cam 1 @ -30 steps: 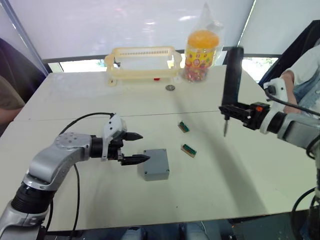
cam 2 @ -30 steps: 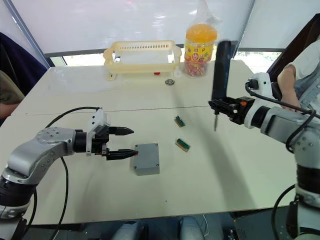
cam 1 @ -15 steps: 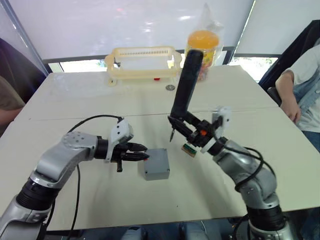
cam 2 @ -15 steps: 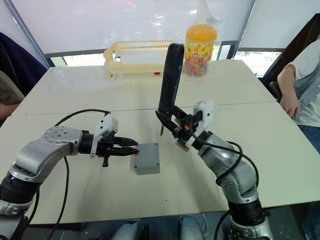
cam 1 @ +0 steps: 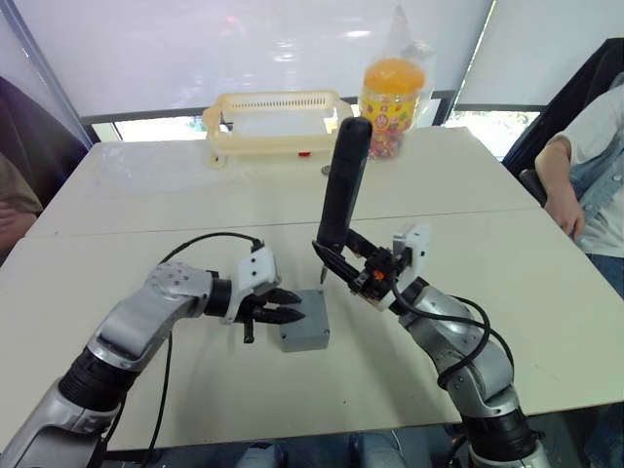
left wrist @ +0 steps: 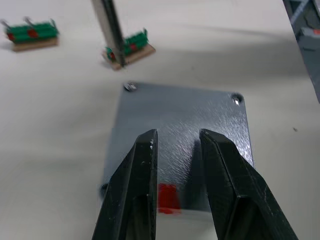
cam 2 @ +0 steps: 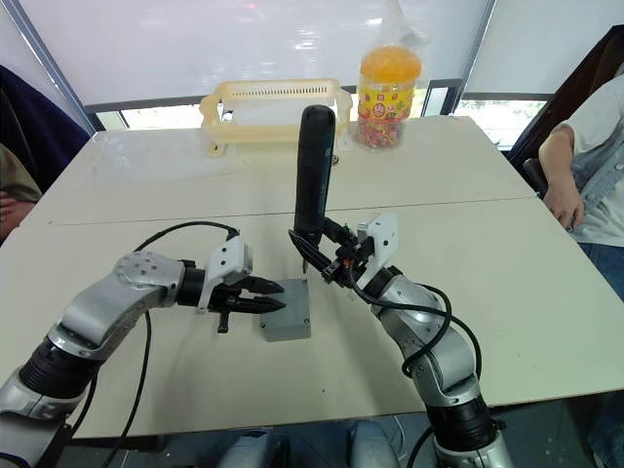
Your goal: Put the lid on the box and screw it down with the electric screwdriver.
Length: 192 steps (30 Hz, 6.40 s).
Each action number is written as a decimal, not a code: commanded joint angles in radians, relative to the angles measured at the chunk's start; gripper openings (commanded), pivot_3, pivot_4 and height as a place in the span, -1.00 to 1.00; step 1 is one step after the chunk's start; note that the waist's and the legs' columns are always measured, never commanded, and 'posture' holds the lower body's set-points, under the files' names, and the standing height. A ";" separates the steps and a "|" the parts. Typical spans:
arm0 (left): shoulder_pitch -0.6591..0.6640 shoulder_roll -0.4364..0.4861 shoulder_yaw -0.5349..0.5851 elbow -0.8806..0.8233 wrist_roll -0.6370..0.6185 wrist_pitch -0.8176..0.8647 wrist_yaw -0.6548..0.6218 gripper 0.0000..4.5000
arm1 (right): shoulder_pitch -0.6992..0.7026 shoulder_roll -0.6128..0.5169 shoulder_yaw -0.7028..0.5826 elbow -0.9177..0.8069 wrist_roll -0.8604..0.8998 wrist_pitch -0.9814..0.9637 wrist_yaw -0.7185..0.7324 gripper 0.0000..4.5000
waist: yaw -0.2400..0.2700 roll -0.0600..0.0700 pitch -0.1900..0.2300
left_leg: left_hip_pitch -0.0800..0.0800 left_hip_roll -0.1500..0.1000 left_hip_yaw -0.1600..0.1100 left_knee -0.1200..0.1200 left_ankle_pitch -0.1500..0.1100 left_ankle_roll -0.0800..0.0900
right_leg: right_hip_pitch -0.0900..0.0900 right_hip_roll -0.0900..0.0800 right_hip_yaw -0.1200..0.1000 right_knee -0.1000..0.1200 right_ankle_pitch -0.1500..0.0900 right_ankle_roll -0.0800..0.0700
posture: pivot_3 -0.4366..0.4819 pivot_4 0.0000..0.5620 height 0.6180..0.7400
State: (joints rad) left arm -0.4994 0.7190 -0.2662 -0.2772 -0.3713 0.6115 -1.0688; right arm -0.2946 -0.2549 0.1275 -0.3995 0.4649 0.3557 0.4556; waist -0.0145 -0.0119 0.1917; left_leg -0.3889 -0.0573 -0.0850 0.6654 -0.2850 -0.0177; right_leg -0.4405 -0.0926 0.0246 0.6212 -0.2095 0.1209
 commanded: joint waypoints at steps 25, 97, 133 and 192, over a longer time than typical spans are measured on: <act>0.027 -0.008 -0.007 -0.015 0.038 -0.025 -0.003 -0.41 | 0.031 0.036 0.007 0.012 -0.078 -0.092 0.048 -0.21 | 0.000 0.000 -0.001 | 0.002 0.000 0.000 0.000 0.000 0.000 | 0.001 0.000 0.000 0.001 0.000 0.000 | -0.05 -0.47 1.00; 0.036 -0.017 -0.012 -0.029 0.045 -0.012 0.010 -0.41 | 0.044 0.053 0.038 0.009 -0.110 -0.104 0.040 -0.21 | -0.001 0.000 -0.001 | 0.004 0.000 0.000 0.000 0.000 0.000 | 0.001 0.000 0.000 0.004 0.000 0.000 | -0.05 -0.47 1.00; 0.038 -0.018 -0.012 -0.022 0.047 -0.001 0.004 -0.41 | 0.078 0.019 0.086 0.114 -0.256 -0.175 0.057 -0.21 | 0.000 0.000 -0.003 | 0.016 0.000 0.000 -0.003 0.000 0.000 | 0.015 0.002 0.000 -0.001 0.000 0.000 | -0.05 -0.47 1.00; 0.098 -0.019 -0.018 -0.003 0.047 0.020 0.024 -0.41 | 0.077 0.003 0.090 0.150 -0.262 -0.132 0.058 -0.21 | 0.000 0.000 -0.026 | 0.018 0.002 -0.002 -0.003 0.000 0.001 | 0.019 0.002 0.000 -0.004 -0.003 -0.003 | -0.05 -0.47 1.00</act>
State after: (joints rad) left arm -0.4129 0.6935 -0.2602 -0.2980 -0.3397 0.6048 -1.0434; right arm -0.2387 -0.2479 0.2201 -0.2949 0.2137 0.1897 0.5191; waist -0.0141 -0.0120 0.1659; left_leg -0.3707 -0.0551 -0.0867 0.6626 -0.2854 -0.0172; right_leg -0.4216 -0.0909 0.0243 0.6168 -0.2123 0.1179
